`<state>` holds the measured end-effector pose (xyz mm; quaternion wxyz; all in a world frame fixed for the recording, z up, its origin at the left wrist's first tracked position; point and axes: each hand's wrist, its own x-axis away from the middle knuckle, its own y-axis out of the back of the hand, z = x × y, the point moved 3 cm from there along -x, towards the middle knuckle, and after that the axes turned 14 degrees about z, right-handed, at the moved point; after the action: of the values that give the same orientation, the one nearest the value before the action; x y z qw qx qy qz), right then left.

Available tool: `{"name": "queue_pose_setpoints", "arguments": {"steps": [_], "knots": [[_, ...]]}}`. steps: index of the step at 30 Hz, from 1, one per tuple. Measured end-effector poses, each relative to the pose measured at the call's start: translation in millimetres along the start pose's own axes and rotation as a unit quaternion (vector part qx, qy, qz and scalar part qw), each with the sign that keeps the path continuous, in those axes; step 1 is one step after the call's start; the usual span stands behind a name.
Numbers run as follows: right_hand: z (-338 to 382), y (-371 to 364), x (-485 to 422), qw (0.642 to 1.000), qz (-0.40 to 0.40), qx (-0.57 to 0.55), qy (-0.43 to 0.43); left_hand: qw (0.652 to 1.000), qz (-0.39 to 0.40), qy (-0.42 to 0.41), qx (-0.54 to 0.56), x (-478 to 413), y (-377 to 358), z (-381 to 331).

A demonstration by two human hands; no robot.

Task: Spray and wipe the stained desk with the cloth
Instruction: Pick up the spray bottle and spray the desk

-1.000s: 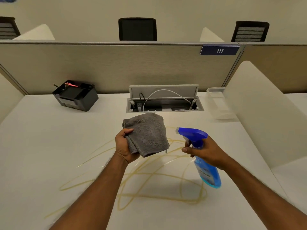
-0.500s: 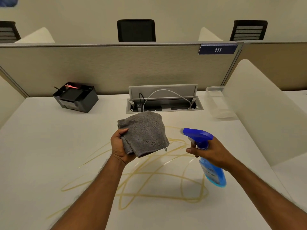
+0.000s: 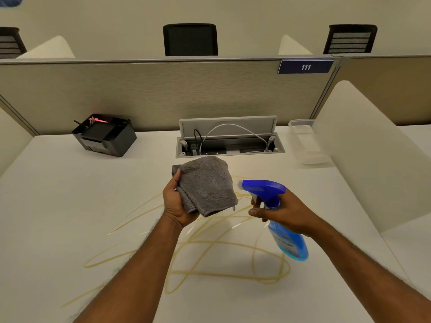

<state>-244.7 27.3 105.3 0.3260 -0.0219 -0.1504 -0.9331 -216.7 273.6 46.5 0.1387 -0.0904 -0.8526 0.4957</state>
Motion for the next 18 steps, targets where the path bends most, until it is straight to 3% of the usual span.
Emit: {"name": "queue_pose_setpoints", "arguments": {"steps": [10, 18], "knots": [[-17, 14, 6, 0.999, -0.032, -0.012, -0.009, 1.000, -0.019, -0.001, -0.001, -2, 4, -1], [-46, 58, 21, 0.988, -0.148, -0.052, 0.005, 0.999, -0.039, 0.016, -0.005, -15, 7, 9]]}}
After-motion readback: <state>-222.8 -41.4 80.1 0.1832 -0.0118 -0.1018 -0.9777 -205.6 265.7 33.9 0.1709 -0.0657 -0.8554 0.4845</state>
